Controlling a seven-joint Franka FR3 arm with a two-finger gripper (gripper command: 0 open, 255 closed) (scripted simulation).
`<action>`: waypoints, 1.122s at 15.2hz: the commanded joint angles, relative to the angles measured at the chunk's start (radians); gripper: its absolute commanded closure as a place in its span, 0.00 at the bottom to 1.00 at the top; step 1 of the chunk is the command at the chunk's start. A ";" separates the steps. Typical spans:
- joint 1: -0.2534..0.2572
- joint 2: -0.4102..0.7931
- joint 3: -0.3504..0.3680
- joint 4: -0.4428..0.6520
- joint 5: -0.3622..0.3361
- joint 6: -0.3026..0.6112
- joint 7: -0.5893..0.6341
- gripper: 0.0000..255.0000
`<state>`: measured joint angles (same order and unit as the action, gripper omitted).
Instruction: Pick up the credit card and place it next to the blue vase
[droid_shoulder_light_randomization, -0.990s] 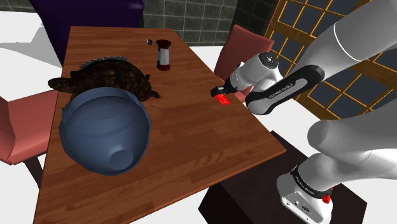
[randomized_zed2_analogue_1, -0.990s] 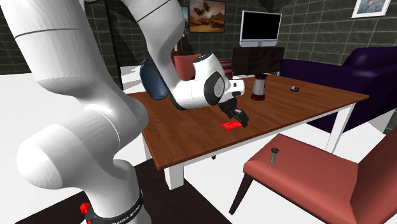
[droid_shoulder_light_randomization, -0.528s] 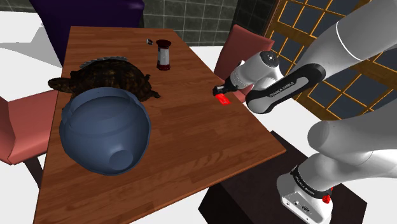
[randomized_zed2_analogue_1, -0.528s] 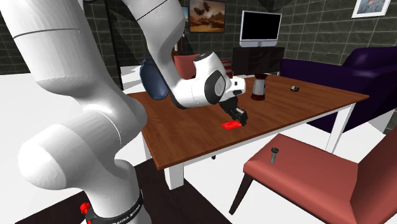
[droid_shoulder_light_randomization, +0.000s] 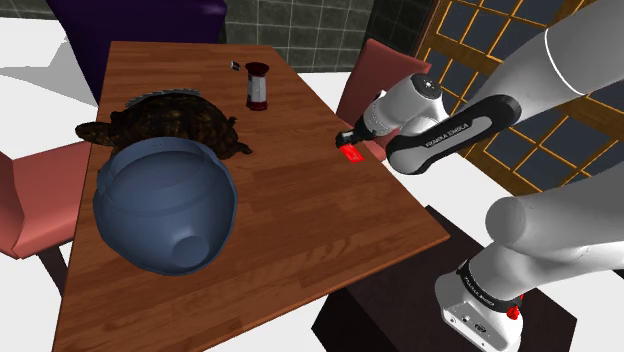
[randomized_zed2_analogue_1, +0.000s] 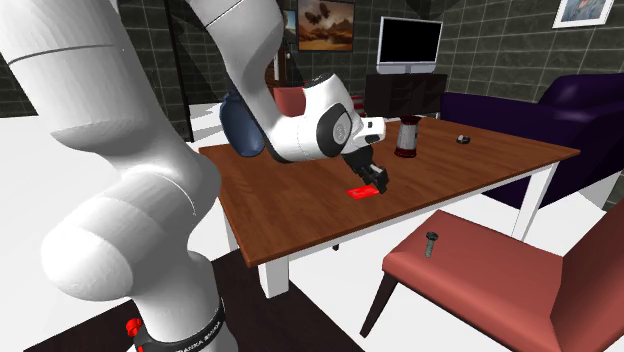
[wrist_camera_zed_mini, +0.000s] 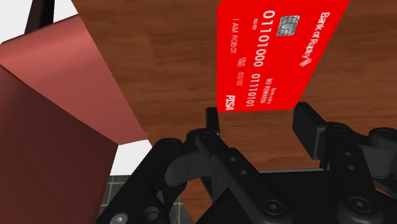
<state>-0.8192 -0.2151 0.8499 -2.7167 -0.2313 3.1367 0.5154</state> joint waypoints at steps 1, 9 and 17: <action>0.119 -0.017 -0.110 0.004 0.049 -0.036 -0.045 1.00; 0.337 -0.104 -0.307 0.032 0.186 -0.168 -0.169 1.00; 0.419 -0.184 -0.388 0.078 0.252 -0.298 -0.235 1.00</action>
<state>-0.4079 -0.3885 0.4666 -2.6433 0.0144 2.8545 0.2837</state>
